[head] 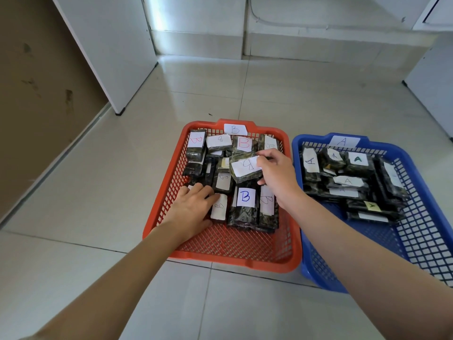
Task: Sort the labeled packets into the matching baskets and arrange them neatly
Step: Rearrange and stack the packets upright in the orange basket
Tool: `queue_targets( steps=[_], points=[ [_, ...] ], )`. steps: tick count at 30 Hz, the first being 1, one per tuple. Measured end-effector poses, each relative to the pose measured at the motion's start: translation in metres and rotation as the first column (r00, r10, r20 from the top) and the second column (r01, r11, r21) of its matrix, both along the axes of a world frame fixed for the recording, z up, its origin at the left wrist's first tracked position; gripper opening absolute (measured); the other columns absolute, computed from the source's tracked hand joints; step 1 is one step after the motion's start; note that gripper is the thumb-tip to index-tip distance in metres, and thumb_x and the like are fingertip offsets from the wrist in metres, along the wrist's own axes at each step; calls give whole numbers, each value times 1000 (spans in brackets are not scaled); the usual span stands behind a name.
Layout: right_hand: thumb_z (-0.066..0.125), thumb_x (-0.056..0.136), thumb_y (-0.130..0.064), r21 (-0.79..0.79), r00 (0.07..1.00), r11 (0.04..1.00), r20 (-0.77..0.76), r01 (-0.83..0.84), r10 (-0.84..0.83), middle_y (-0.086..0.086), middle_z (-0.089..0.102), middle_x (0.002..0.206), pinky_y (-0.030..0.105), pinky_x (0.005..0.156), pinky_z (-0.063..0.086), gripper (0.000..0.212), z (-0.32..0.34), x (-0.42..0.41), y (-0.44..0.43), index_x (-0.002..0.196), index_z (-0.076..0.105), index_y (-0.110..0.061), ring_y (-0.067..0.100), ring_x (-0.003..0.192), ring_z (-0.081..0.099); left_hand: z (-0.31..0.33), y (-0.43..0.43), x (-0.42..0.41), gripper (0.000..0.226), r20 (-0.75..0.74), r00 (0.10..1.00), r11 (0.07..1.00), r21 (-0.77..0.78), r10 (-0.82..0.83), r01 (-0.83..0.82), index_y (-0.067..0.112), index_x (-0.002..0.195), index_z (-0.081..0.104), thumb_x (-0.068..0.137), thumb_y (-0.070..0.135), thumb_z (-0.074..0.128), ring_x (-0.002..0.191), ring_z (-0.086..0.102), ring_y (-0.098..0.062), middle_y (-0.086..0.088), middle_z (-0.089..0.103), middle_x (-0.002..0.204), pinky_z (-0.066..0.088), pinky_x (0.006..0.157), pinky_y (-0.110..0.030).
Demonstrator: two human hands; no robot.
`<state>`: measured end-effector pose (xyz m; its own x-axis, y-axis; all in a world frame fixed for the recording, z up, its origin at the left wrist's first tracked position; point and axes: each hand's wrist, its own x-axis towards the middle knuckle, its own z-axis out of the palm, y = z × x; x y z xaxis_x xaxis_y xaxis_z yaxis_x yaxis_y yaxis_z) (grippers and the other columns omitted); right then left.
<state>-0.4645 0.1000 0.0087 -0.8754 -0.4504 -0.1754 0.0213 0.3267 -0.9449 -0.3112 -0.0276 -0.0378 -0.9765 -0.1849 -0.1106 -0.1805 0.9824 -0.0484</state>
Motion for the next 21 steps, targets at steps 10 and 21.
queue_targets(
  steps=[10, 21],
  points=[
    [50, 92, -15, 0, 1000, 1000, -11, 8, -8, -4, 57, 81, 9, 40, 40, 16, -3, -1, -3, 104, 59, -21, 16, 66, 53, -2, 2, -6, 62, -35, 988, 986, 74, 153, -151, 34, 142, 33, 86, 36, 61, 138, 15, -21, 1, 25, 150, 17, 109, -41],
    [52, 90, -16, 38, 997, 999, -76, -15, 18, -6, 60, 86, 18, 53, 46, 17, -4, 1, -14, 105, 56, -22, 12, 67, 55, 14, -7, 5, 70, -142, 972, 979, 110, 186, -171, 33, 138, 41, 77, 61, 60, 136, 23, -12, 13, 35, 145, 14, 106, -39]
  ],
)
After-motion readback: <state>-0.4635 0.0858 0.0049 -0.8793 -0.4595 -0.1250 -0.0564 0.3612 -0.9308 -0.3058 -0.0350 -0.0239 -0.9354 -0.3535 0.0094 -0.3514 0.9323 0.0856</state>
